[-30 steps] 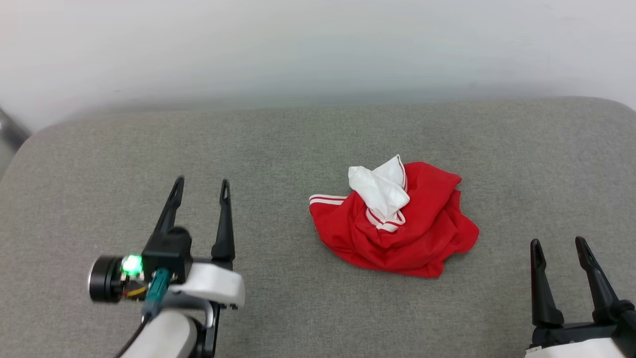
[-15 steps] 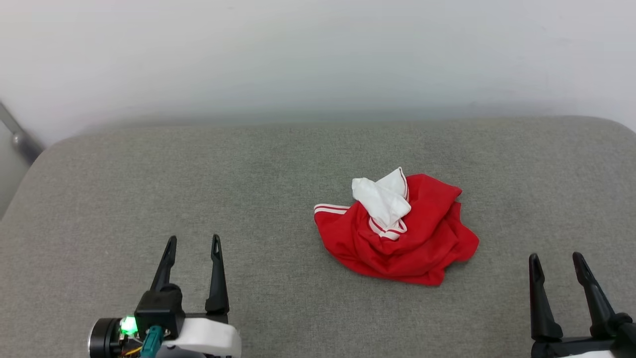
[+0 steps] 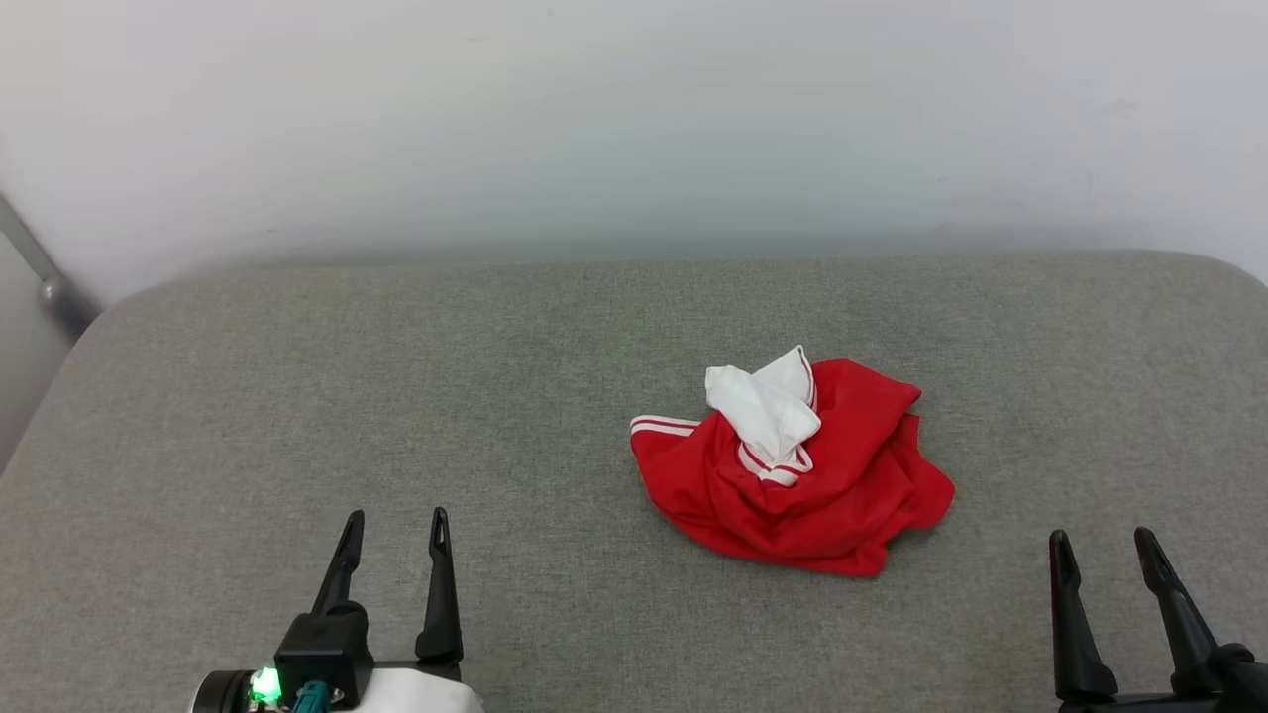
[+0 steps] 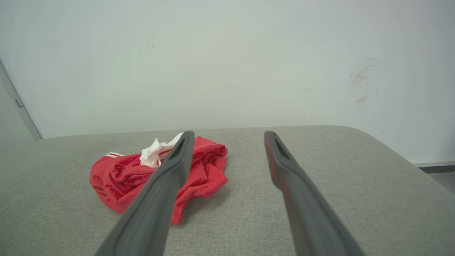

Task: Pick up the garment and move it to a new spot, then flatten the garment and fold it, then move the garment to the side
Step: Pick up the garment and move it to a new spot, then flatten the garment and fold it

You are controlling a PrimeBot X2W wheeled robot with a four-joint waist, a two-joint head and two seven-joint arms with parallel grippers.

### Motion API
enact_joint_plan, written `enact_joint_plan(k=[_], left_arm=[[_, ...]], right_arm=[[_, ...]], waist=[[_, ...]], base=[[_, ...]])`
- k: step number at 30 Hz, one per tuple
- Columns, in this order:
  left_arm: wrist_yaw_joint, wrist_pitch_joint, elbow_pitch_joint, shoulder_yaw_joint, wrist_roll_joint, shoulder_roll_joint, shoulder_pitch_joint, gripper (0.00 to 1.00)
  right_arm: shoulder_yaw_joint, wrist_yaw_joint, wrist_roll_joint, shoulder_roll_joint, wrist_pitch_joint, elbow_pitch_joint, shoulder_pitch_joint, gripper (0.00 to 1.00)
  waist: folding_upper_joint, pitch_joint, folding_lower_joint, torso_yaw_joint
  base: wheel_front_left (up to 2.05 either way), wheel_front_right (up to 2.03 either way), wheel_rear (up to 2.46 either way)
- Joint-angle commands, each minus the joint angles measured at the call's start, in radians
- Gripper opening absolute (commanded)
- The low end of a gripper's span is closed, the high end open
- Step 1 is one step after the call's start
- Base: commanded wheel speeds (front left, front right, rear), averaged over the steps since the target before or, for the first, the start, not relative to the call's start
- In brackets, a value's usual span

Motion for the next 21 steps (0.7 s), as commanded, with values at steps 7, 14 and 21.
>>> enact_joint_plan(k=[7,14,21], left_arm=[[-0.05,-0.003,0.017,0.051,0.037,-0.037,0.026,1.0],[-0.08,-0.003,0.028,0.082,0.062,-0.059,0.027,1.0],[-0.1,-0.003,0.036,0.105,0.076,-0.078,0.031,1.0]], right_arm=[[0.005,-0.001,0.007,0.002,-0.002,0.002,0.012,1.0],[0.005,-0.001,0.006,0.002,-0.002,0.0,0.013,1.0],[0.006,-0.001,0.005,0.002,-0.002,-0.002,0.015,1.0]], waist=[[-0.0001,-0.004,0.0,-0.002],[-0.0001,-0.004,0.0,-0.001],[-0.0001,-0.004,0.0,-0.001]], base=[[0.0,0.0,0.0],[0.0,0.0,0.0],[0.0,0.0,0.0]])
